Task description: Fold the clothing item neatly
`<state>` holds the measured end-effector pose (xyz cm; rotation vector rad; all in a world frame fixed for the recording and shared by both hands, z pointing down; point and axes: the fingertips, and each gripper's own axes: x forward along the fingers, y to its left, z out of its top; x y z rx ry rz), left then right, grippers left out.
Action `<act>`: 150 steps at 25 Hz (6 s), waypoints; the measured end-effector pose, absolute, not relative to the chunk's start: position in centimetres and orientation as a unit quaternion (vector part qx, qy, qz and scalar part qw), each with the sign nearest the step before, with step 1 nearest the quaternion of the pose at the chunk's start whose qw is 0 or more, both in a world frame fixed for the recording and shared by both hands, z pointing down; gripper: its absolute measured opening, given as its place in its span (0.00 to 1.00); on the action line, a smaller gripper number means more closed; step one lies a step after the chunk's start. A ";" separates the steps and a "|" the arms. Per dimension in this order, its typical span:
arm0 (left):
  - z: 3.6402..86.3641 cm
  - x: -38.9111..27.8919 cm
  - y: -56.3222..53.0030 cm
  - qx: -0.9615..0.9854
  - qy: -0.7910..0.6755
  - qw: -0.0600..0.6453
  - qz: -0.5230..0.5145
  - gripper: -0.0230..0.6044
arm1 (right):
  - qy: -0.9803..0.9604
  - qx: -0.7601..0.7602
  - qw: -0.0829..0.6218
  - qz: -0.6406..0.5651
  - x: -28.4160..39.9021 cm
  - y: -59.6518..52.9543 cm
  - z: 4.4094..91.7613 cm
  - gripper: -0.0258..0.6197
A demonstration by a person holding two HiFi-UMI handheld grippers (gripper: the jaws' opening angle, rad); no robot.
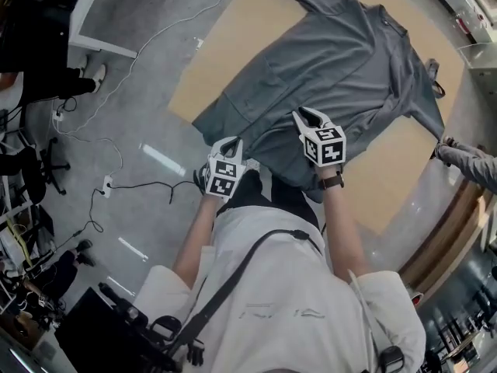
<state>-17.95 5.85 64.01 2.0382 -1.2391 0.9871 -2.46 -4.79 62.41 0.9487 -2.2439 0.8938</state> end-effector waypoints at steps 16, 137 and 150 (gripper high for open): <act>67.4 -20.9 10.7 0.751 -0.477 0.312 0.332 0.12 | -0.794 0.333 0.362 0.357 -11.2 3.4 68.4 0.21; 63.7 30.1 -19.5 0.879 -0.043 0.350 0.323 0.06 | -0.527 0.711 0.102 0.454 9.9 17.3 62.1 0.10; 60.9 20.3 -26.1 0.884 -0.077 0.297 0.351 0.06 | -0.668 0.545 -0.014 0.506 -0.1 12.3 55.8 0.09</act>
